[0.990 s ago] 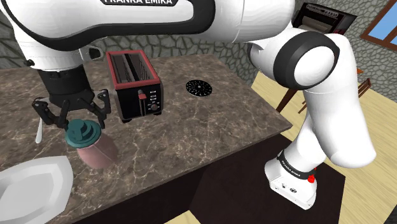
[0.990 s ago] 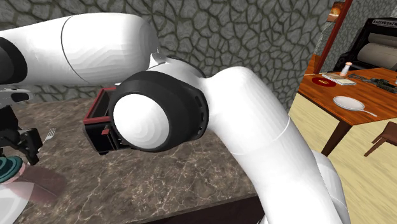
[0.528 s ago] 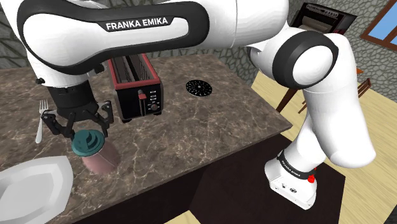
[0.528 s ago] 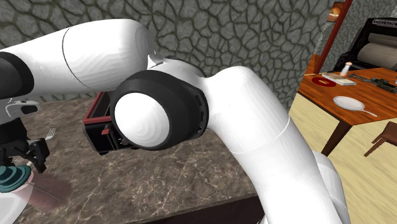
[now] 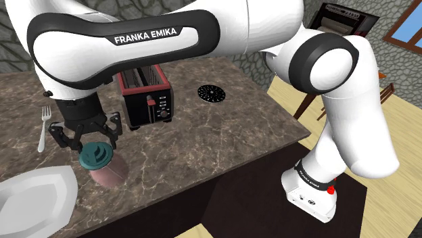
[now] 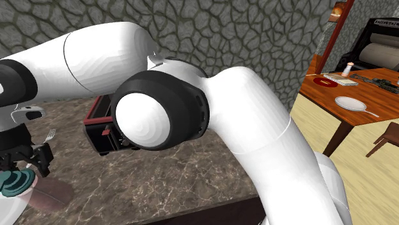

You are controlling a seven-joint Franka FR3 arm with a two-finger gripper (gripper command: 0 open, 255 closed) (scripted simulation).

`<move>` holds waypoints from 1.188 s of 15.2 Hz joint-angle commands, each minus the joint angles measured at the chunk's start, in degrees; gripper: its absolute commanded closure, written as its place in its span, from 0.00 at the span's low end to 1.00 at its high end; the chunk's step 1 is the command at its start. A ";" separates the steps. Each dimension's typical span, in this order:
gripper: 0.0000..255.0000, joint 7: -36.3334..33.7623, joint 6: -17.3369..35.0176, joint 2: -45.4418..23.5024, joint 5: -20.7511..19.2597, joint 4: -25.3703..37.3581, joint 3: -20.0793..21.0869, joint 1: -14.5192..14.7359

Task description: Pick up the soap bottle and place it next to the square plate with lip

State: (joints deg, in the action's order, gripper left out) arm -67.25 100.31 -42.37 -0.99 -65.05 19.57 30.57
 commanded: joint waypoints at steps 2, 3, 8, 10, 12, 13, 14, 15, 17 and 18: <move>1.00 0.00 0.01 0.02 0.00 0.01 0.00 0.00; 0.00 0.00 0.01 0.01 0.00 0.02 0.00 0.00; 0.00 0.00 0.01 0.01 0.00 0.01 0.00 0.00; 0.00 -0.01 -4.19 -0.50 -0.08 4.75 -0.04 0.22; 0.00 -0.06 -8.41 -1.60 -0.28 10.11 -0.14 0.65; 0.00 -0.06 -8.41 -1.61 -0.28 10.11 -0.14 0.65; 0.00 -0.06 -8.41 -1.61 -0.28 10.11 -0.14 0.65; 0.00 -0.06 -8.41 -1.60 -0.27 10.09 -0.14 0.64; 0.00 -0.06 -8.41 -1.61 -0.27 10.11 -0.14 0.65; 0.00 -0.06 -8.41 -1.61 -0.27 10.11 -0.14 0.65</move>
State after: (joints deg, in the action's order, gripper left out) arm -67.31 91.93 -43.97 -1.27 -54.98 19.43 31.22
